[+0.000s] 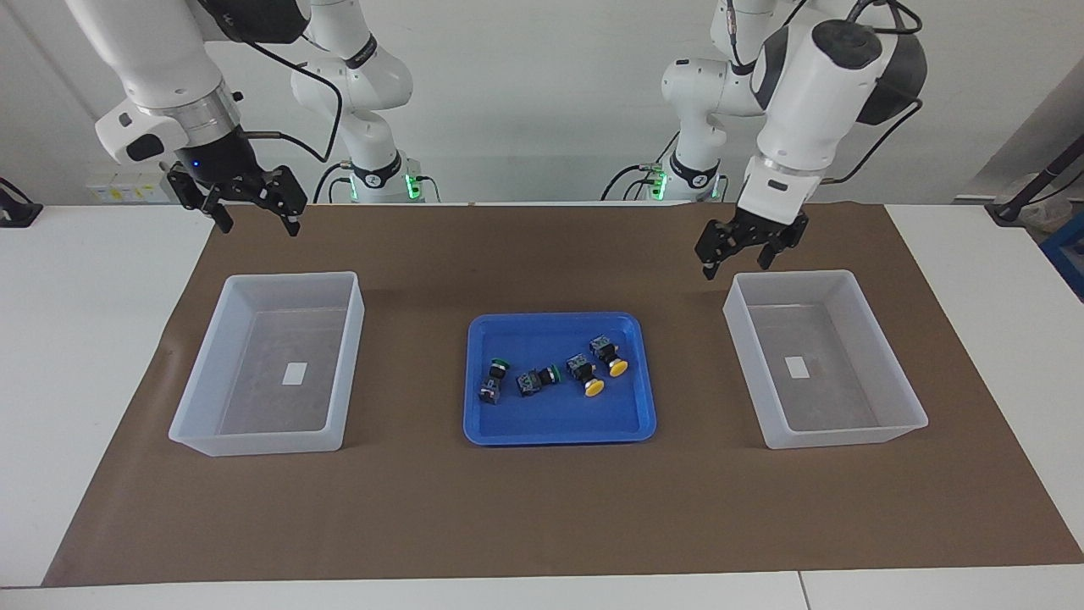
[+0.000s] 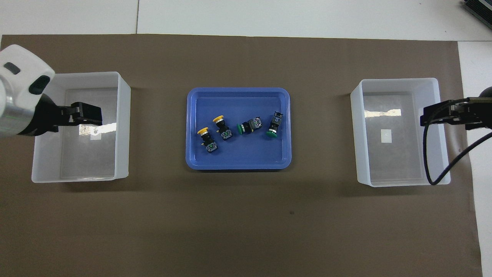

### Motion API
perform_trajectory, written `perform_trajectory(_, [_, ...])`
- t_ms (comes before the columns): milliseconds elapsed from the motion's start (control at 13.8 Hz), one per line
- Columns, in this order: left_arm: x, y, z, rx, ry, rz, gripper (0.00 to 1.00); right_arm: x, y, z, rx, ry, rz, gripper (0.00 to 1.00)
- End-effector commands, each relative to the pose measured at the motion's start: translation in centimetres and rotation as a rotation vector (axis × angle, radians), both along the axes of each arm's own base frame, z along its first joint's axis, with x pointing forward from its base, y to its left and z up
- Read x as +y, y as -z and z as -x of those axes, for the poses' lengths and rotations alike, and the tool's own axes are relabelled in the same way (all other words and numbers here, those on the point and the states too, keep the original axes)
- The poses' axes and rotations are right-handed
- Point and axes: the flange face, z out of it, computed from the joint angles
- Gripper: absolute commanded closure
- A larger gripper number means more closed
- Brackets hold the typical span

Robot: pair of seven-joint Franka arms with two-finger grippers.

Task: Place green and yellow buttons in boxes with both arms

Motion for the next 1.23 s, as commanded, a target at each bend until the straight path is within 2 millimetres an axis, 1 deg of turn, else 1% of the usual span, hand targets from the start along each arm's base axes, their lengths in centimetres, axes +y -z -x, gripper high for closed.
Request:
perform_trajectory(0, [-2.1,3.6,-1.6,-0.012,-0.080,-0.002,0.00,0.4,0.1,0.2,-0.010,0.008,-0.001,0.00])
perform_trajectory(72, [-2.7,4.8,-1.7,-0.014,-0.088,0.001,0.00,0.5,0.2,0.2,-0.019,0.012,-0.002,0.00])
perform_trajectory(145, [-2.9,5.8,-1.3,-0.018,-0.099,0.004,0.00,0.6,0.6,0.2,-0.027,0.012,-0.002,0.00])
perform_trajectory(217, [-2.9,6.4,-1.1,-0.019,-0.108,0.005,0.00,1.4,0.8,0.2,-0.043,-0.003,-0.003,0.00])
perform_trajectory(289, [-3.2,6.9,-0.9,-0.016,-0.114,0.005,0.00,1.7,1.1,0.0,-0.063,-0.003,-0.004,0.00])
perform_trajectory(361, [-3.4,7.6,-0.8,-0.017,-0.131,0.008,0.00,2.3,1.6,-0.4,-0.083,0.000,-0.006,0.00])
perform_trajectory(506, [-4.3,9.4,-0.4,-0.039,-0.181,0.027,0.00,4.0,3.3,-1.0,-0.129,-0.011,-0.012,0.00])
perform_trajectory(578, [-5.2,10.3,-0.3,-0.038,-0.197,0.030,0.00,4.6,3.8,-1.4,-0.133,0.007,-0.015,0.00])
perform_trajectory(651, [-6.9,12.7,-0.2,-0.015,-0.200,0.021,0.00,5.7,4.3,-1.8,-0.145,0.027,-0.020,0.00])
perform_trajectory(723, [-7.8,13.8,-0.2,-0.022,-0.208,0.027,0.00,7.0,5.1,-2.4,-0.151,0.045,-0.024,0.00])
perform_trajectory(795, [-8.3,14.8,-0.1,-0.019,-0.212,0.026,0.00,8.2,5.8,-2.8,-0.155,0.057,-0.028,0.00])
perform_trajectory(867, [-9.0,15.5,0.3,-0.011,-0.208,0.022,0.00,8.6,6.8,-3.4,-0.157,0.076,-0.029,0.00])
perform_trajectory(940, [-9.5,16.8,0.5,0.003,-0.226,0.016,0.00,8.8,7.6,-4.0,-0.160,0.096,-0.031,0.00])
perform_trajectory(1012, [-11.0,18.7,0.8,0.006,-0.245,0.016,0.00,9.6,8.7,-4.6,-0.160,0.119,-0.032,0.00])
perform_trajectory(1084, [-11.7,19.9,0.8,0.002,-0.261,0.021,0.00,11.0,9.2,-4.8,-0.168,0.127,-0.033,0.00])
perform_trajectory(1157, [-11.8,20.7,1.0,0.002,-0.269,0.023,0.00,11.6,9.8,-5.0,-0.169,0.156,-0.035,0.00])
